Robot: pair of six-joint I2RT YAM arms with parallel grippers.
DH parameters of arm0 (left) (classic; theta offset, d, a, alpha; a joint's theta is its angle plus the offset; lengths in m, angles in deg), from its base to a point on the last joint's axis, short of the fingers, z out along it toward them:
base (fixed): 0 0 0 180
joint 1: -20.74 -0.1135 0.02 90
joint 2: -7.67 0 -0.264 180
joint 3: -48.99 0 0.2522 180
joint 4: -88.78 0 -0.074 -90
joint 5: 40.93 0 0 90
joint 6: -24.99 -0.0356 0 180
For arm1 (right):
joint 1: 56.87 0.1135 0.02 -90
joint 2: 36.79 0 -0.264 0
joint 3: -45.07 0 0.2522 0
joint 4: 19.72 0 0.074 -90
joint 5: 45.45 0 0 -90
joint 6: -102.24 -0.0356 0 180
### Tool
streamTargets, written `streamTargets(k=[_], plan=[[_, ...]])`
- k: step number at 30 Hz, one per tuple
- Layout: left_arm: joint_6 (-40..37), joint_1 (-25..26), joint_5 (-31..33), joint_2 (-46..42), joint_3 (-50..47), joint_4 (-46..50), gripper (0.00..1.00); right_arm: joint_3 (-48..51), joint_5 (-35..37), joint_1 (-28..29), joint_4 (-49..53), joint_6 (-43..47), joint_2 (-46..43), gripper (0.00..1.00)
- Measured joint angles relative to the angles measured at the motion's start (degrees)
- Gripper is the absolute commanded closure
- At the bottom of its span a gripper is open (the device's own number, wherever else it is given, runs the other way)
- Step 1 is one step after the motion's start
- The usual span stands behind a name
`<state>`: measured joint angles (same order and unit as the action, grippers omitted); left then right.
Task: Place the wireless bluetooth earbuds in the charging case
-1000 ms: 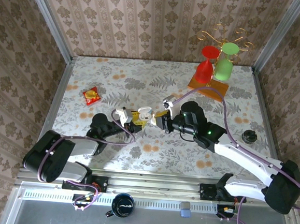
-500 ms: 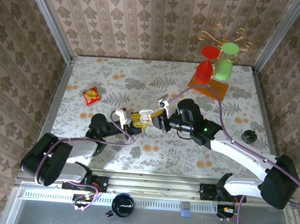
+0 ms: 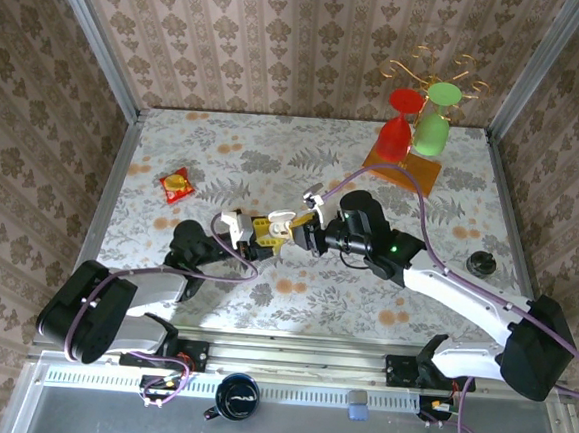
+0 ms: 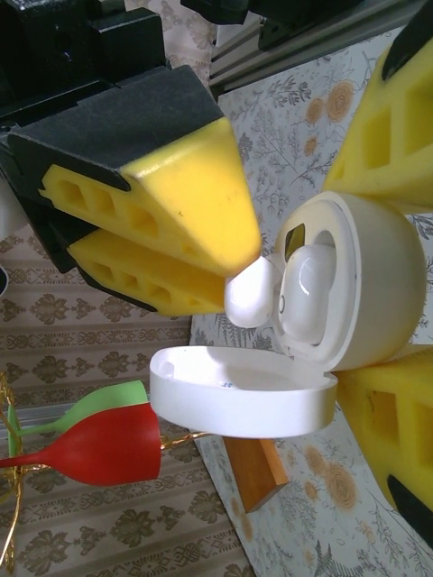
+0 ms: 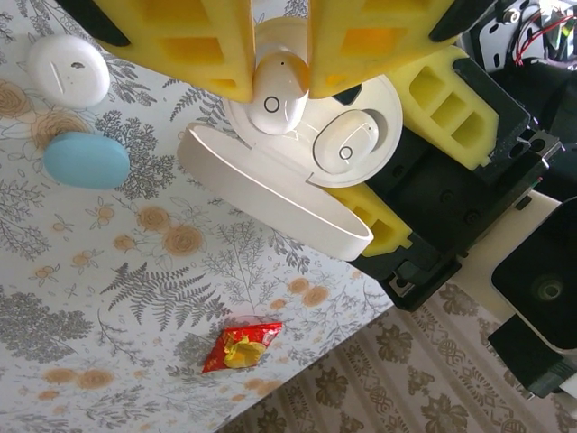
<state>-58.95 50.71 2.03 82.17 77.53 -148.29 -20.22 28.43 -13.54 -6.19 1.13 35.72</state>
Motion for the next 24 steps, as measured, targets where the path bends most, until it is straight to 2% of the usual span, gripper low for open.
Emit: streamTargets(k=[15,24], plan=[[-0.04,0.0,1.22,0.0,0.0,0.0,0.91,-1.09,-0.22,-0.07,0.46,0.83,-0.11,0.52],[-0.79,0.0,0.98,0.24,-0.02,0.02,0.91,-2.14,-1.11,-0.46,-0.5,-1.16,-2.01,0.32]])
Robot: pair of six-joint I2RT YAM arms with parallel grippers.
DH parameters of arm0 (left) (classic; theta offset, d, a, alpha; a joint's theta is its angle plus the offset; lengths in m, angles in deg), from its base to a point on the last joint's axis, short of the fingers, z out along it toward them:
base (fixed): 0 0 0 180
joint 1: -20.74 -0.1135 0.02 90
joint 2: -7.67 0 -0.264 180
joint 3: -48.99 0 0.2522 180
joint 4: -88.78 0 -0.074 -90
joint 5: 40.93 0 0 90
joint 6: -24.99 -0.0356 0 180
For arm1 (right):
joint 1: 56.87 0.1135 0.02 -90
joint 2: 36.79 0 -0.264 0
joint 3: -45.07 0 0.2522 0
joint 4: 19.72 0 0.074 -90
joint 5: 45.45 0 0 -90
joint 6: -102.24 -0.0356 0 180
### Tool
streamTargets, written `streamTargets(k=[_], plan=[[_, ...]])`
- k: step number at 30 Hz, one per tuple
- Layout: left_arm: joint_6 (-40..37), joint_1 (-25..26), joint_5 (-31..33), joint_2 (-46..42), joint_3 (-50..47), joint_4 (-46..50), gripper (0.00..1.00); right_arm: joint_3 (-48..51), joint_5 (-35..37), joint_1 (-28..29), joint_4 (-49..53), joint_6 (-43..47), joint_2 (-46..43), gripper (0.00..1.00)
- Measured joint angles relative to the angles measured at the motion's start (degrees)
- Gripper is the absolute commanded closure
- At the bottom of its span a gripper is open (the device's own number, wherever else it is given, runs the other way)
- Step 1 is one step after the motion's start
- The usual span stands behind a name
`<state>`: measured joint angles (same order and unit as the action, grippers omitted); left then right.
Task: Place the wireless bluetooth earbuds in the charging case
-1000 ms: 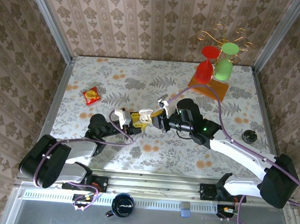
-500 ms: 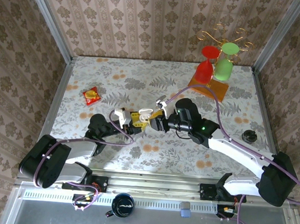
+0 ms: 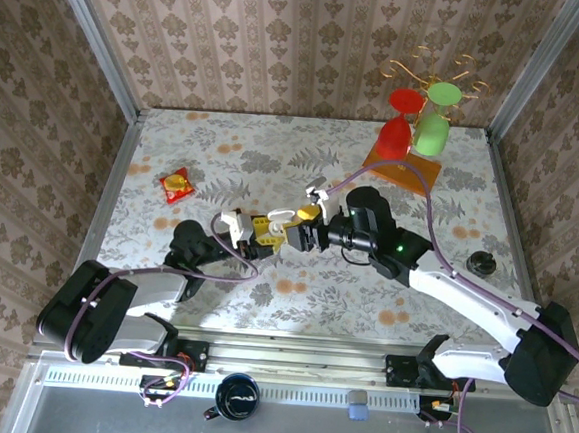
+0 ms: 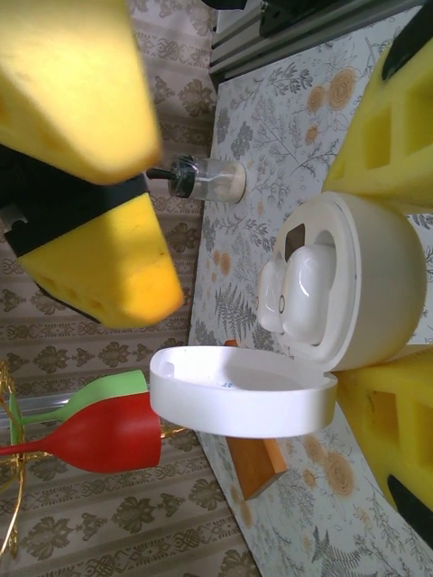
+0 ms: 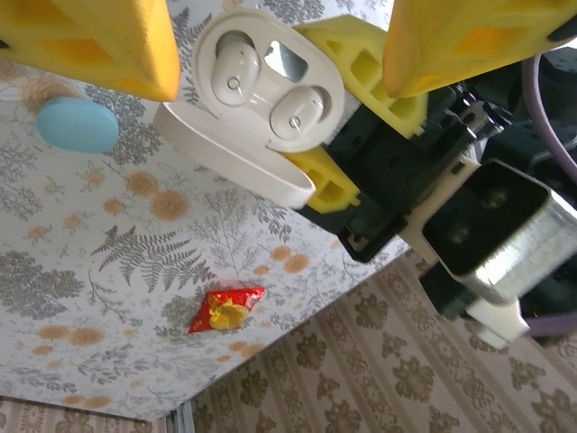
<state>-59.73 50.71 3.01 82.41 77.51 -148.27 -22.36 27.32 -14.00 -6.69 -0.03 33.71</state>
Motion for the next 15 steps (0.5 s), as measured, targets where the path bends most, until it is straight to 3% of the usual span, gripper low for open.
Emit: streamTargets(k=[7,15], plan=[[0.04,0.0,-2.4,1.4,0.02,0.02,0.91,-5.55,-2.91,-1.62,0.09,0.15,3.5,0.25],[0.07,0.0,-2.08,1.38,0.04,0.02,0.91,-8.63,-9.55,-2.38,2.8,1.33,8.5,0.32]])
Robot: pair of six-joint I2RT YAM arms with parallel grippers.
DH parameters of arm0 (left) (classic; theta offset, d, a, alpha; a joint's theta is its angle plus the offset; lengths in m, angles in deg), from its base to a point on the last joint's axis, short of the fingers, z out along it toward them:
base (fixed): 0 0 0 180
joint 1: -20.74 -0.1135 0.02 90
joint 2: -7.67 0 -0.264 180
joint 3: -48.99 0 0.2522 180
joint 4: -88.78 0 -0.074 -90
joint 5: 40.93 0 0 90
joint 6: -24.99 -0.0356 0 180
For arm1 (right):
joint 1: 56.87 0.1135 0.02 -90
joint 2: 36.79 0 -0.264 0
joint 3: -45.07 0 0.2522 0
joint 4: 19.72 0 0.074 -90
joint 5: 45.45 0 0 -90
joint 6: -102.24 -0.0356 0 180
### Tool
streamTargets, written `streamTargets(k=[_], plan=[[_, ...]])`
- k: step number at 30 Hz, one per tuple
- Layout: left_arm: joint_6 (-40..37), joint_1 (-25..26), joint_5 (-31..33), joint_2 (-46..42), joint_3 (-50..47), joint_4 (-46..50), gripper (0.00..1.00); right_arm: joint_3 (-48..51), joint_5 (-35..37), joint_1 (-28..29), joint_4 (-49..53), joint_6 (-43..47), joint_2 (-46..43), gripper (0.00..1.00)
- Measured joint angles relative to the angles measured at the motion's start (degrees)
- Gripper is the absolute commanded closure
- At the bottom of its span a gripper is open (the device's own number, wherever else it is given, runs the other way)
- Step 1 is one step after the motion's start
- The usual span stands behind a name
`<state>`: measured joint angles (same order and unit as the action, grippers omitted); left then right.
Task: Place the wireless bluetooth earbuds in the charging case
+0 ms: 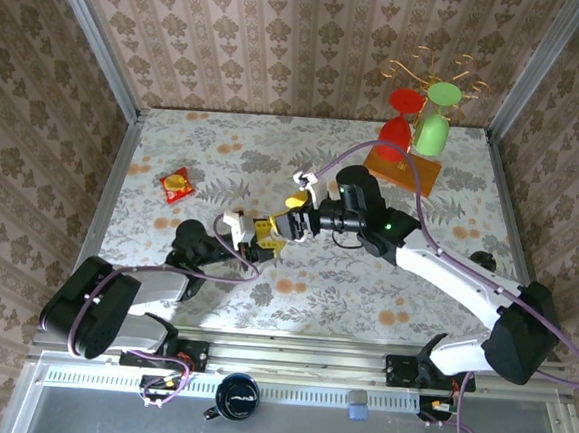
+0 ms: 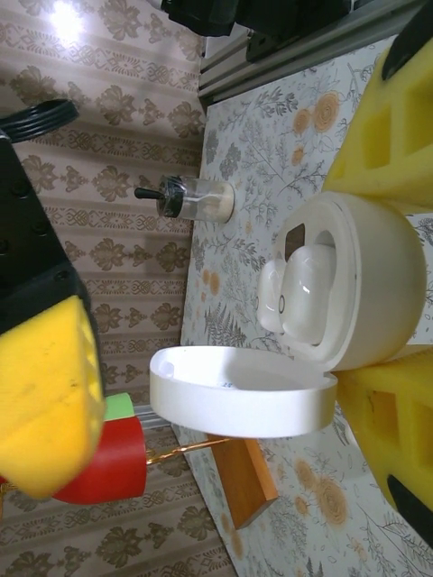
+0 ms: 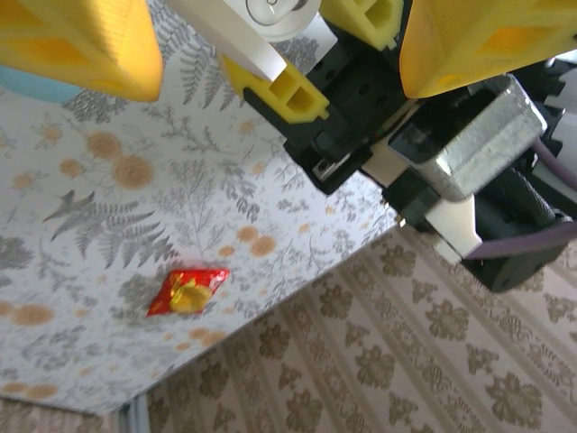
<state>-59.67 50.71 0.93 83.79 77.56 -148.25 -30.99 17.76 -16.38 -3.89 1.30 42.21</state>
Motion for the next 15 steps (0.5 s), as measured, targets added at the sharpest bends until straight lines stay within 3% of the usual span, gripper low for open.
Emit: streamTargets(k=[15], plan=[[0.0,0.0,3.78,-0.39,1.16,-0.02,0.91,4.28,-3.54,-0.37,2.47,-0.74,-4.0,0.35]])
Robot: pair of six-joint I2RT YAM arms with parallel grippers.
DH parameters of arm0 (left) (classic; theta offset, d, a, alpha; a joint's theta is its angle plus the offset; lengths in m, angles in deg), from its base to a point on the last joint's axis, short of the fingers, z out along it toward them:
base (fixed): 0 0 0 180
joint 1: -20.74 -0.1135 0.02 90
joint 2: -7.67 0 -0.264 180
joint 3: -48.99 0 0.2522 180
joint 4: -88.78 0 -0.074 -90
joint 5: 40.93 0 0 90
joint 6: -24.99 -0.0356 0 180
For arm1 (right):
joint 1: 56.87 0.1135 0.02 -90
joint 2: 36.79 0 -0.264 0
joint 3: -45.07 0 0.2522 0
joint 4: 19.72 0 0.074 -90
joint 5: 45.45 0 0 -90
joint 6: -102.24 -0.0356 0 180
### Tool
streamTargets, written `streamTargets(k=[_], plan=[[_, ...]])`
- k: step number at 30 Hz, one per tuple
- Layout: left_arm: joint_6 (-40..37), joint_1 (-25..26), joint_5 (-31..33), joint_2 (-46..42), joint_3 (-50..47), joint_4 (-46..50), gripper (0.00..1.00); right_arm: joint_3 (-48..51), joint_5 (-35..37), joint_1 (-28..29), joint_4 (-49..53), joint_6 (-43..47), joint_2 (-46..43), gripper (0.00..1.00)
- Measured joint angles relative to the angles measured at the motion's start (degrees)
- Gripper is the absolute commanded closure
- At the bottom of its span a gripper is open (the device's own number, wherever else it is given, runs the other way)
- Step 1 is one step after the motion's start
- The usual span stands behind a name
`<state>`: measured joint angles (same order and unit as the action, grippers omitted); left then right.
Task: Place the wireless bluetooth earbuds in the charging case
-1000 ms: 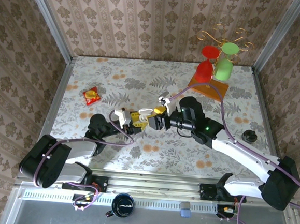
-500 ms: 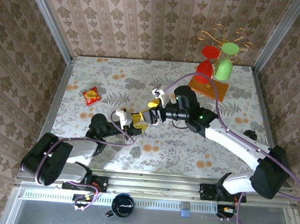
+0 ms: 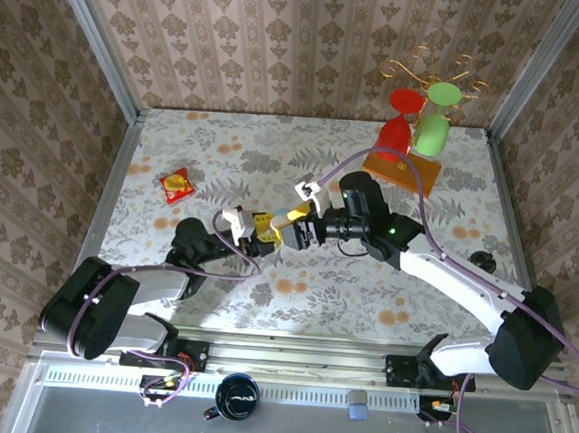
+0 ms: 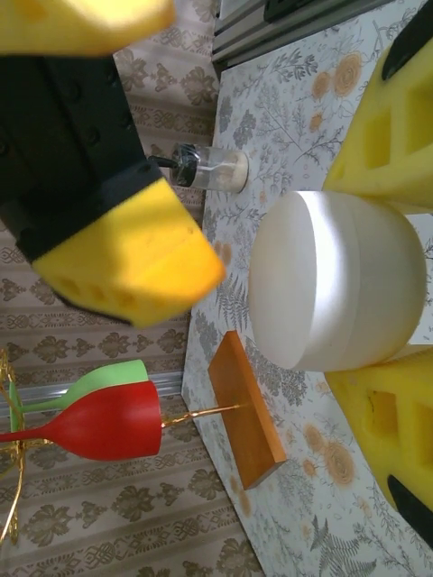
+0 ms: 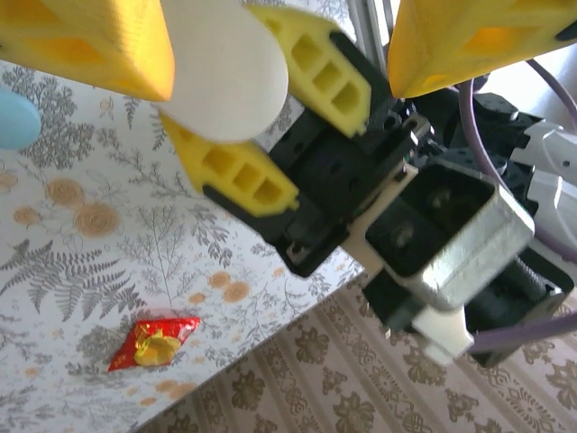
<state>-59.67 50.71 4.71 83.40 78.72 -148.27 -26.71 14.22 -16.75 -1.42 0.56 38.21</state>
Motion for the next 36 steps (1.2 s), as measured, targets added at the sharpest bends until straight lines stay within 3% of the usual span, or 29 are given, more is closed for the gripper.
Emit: streamTargets(k=[7,14,25,31,36], plan=[[0.0,0.0,2.23,-0.11,0.33,0.0,0.91,3.48,2.19,-1.92,-4.11,-8.52,-5.31,0.24],[-0.66,0.0,6.34,-1.14,1.77,0.02,0.91,12.61,3.8,-5.25,-17.9,-25.2,-9.49,0.22],[-1.4,0.09,8.74,-1.44,5.11,-0.07,0.91,18.03,0.81,-6.19,-36.89,-47.93,-4.37,0.21],[-1.55,0.72,8.85,-1.44,6.45,-0.26,0.91,18.12,-2.45,-6.1,-47.47,-57.55,3.08,0.24],[-1.55,0.9,8.83,-1.03,6.99,-0.63,0.91,17.94,-3.04,-6.1,-52.0,-61.29,5.33,0.36]])
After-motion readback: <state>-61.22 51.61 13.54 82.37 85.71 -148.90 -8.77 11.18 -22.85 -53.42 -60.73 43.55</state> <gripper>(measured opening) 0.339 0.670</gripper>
